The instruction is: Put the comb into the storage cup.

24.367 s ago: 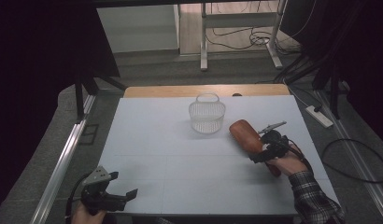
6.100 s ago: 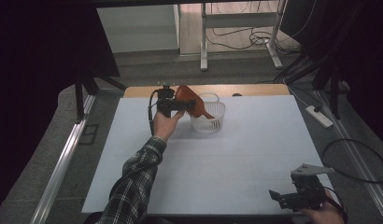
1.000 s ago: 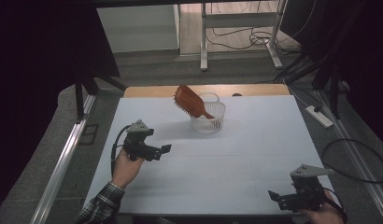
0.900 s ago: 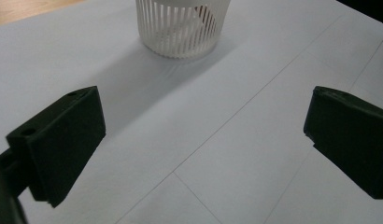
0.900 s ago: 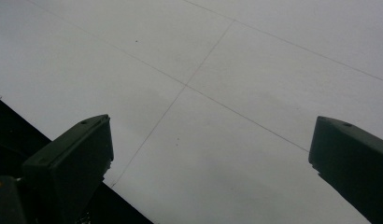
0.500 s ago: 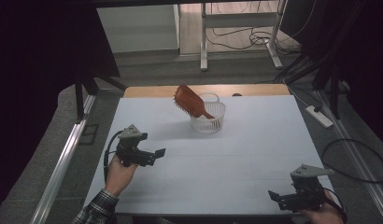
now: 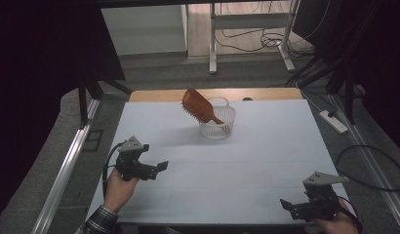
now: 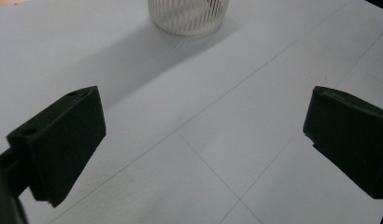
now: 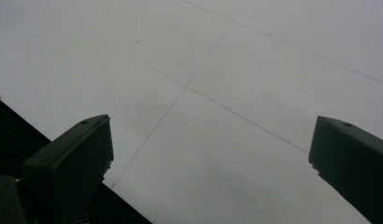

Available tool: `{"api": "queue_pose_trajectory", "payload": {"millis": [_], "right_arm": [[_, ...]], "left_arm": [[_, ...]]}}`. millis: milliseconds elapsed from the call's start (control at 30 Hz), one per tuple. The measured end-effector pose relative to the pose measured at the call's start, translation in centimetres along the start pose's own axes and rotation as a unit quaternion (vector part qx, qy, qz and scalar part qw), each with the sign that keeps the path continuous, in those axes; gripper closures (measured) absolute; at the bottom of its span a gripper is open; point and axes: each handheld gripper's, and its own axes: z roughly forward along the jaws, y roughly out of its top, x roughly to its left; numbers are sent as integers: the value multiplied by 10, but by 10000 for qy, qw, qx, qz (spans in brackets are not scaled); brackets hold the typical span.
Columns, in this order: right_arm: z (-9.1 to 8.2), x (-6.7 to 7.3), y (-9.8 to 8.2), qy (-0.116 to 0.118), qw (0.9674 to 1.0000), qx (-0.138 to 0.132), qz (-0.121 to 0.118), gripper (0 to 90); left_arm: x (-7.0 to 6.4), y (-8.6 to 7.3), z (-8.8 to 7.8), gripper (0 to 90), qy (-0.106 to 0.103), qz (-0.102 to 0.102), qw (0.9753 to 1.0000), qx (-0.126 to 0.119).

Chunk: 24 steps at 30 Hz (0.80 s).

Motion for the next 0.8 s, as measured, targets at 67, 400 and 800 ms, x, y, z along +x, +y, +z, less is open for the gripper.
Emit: {"api": "queue_pose_trajectory", "payload": {"millis": [67, 400, 800], "right_arm": [[0, 0, 0, 1, 10000, -4, 0, 0], [0, 0, 0, -5, 10000, -13, -13, 0], [-1, 0, 0, -16, 10000, -38, -21, 0]], "left_arm": [[-1, -2, -3, 0, 6, -13, 10000, -13], [-3, -11, -10, 0, 71, -30, 10000, 11], [-4, -23, -18, 0, 152, -92, 9998, 34]]}}
